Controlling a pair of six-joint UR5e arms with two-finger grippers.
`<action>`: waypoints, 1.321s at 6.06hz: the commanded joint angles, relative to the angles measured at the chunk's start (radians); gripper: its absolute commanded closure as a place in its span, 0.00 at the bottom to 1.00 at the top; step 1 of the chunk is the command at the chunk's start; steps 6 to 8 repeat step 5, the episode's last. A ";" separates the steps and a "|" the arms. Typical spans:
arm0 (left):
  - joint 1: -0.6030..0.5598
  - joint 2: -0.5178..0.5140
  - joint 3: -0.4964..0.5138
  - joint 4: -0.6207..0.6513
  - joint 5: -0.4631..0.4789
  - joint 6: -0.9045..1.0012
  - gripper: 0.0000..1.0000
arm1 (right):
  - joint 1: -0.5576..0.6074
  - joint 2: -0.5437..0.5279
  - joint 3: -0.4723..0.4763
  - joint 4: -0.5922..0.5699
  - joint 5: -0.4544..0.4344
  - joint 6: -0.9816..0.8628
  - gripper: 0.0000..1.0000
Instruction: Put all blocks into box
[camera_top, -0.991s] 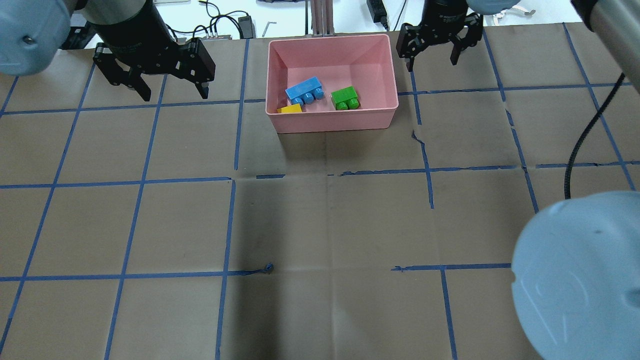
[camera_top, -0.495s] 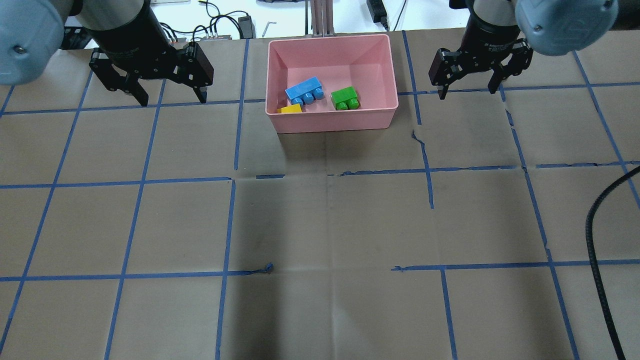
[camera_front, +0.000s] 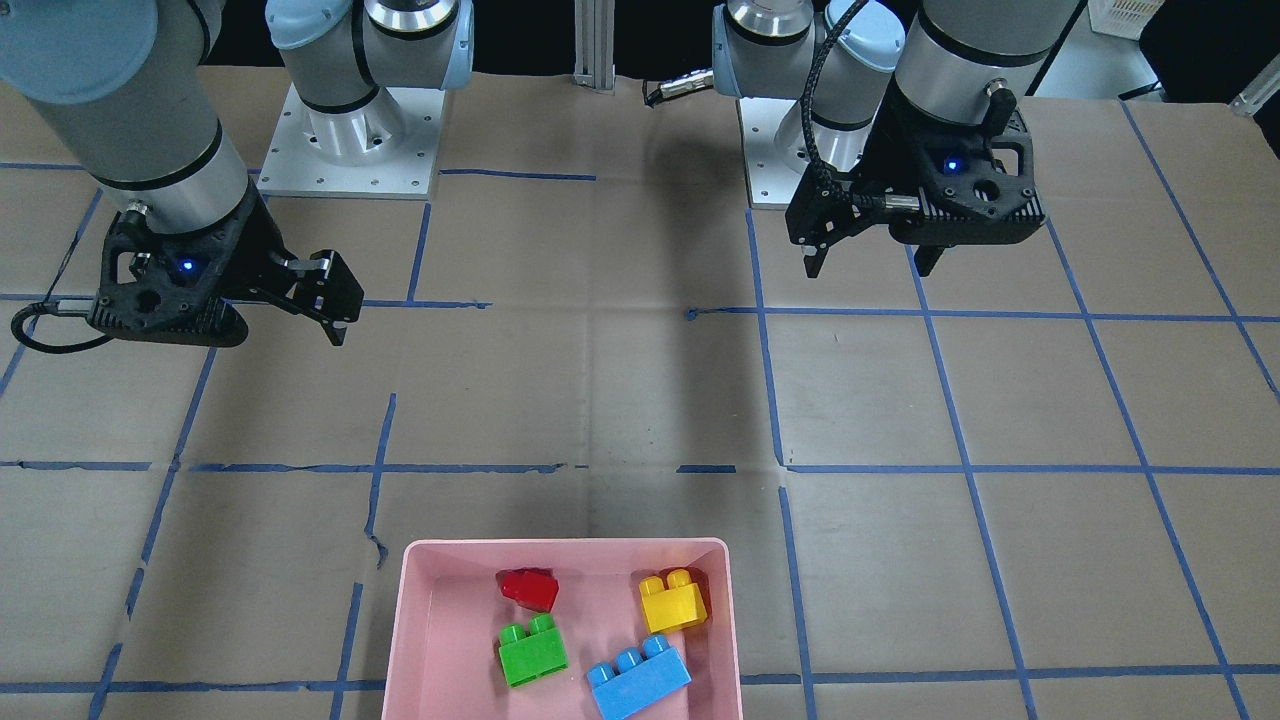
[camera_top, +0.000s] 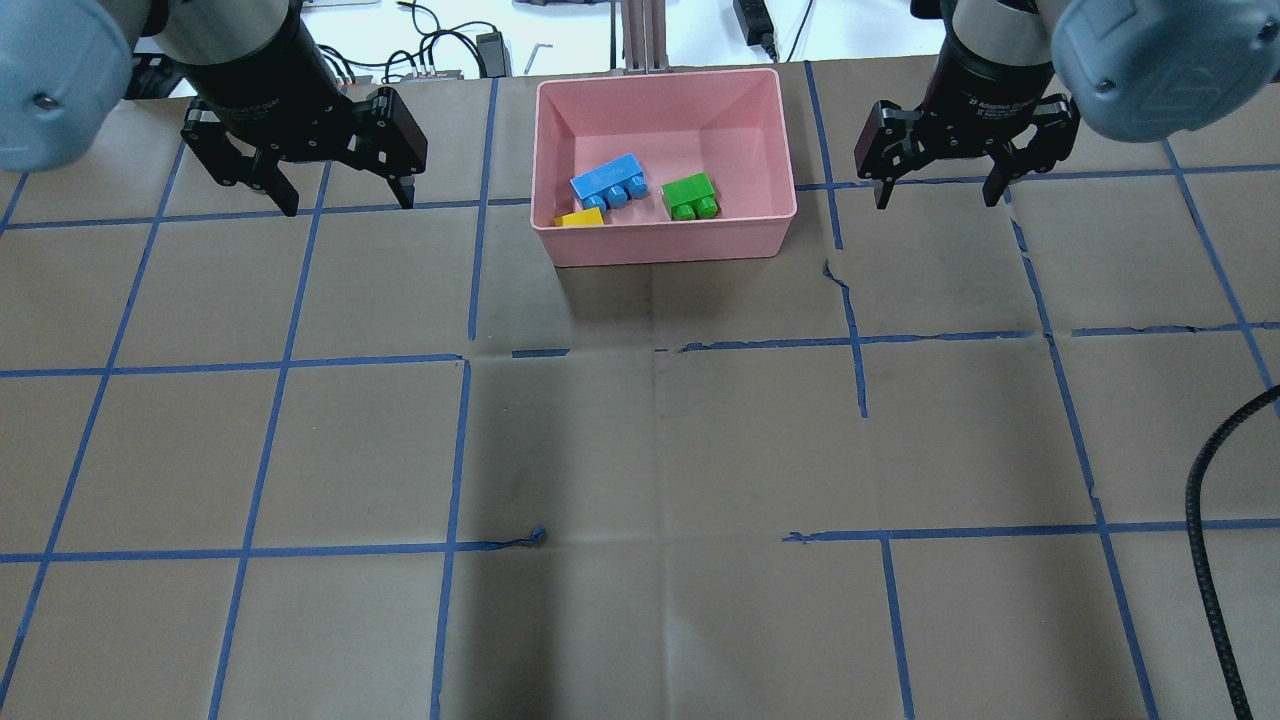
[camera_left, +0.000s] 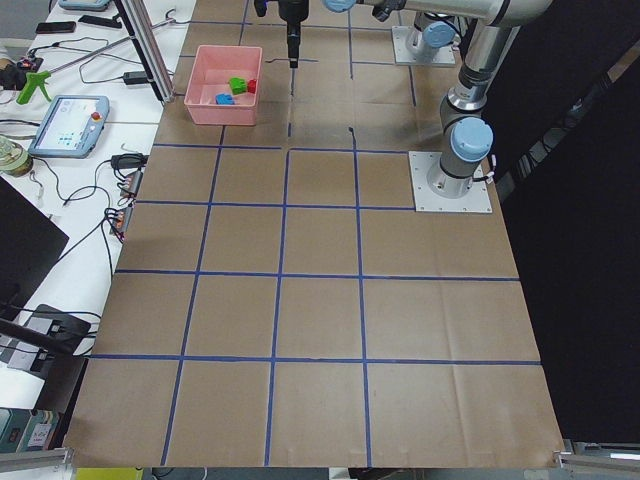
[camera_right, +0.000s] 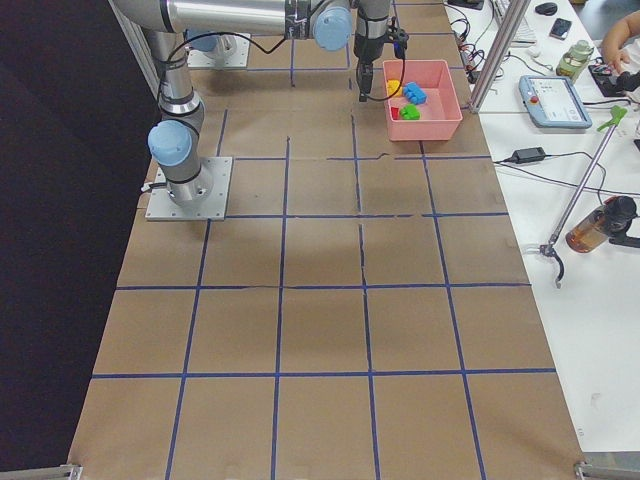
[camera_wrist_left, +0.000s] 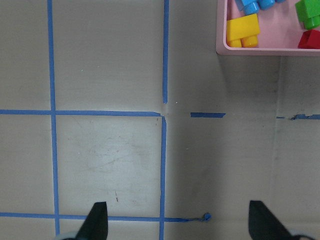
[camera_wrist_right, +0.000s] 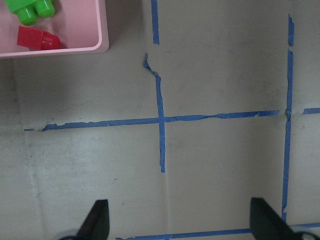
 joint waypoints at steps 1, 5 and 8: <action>0.003 -0.005 -0.007 0.000 0.000 0.019 0.01 | 0.001 -0.025 0.009 0.014 0.003 0.003 0.01; 0.004 -0.003 0.008 0.000 0.000 0.023 0.01 | 0.001 -0.025 0.014 0.012 0.004 0.003 0.01; 0.004 -0.003 0.008 0.000 0.000 0.023 0.01 | 0.001 -0.025 0.014 0.012 0.004 0.003 0.01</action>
